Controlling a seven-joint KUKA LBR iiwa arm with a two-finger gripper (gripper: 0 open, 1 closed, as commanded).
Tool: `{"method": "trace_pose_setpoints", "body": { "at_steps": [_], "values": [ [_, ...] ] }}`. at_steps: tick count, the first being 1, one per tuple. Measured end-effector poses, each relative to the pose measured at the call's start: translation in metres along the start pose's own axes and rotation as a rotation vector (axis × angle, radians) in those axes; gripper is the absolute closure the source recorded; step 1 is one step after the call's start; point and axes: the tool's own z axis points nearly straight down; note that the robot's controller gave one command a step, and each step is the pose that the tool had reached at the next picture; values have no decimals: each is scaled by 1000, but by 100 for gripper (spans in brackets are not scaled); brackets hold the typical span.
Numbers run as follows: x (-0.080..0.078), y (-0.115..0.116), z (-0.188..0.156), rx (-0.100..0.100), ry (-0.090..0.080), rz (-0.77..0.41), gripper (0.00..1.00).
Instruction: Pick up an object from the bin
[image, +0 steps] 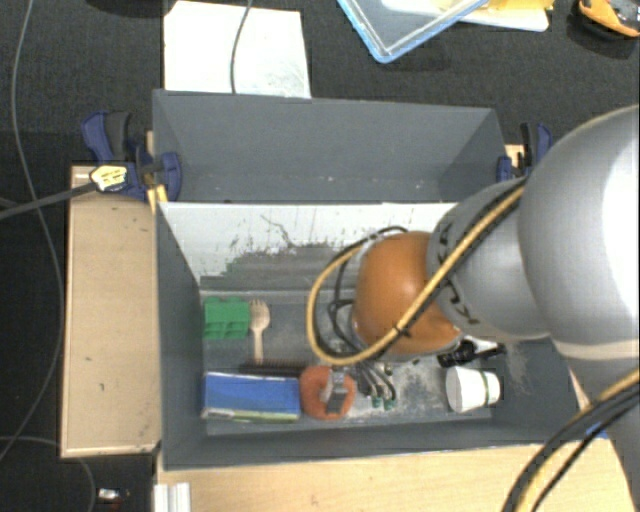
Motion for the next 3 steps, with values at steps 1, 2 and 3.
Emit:
{"method": "trace_pose_setpoints", "body": {
  "at_steps": [1, 2, 3],
  "values": [
    [-5, 0, -65, 1, 5, -14, 100],
    [-5, 1, -85, -1, -2, -14, 100],
    [-4, 4, -139, 1, 4, -24, 100]
  ]
}}
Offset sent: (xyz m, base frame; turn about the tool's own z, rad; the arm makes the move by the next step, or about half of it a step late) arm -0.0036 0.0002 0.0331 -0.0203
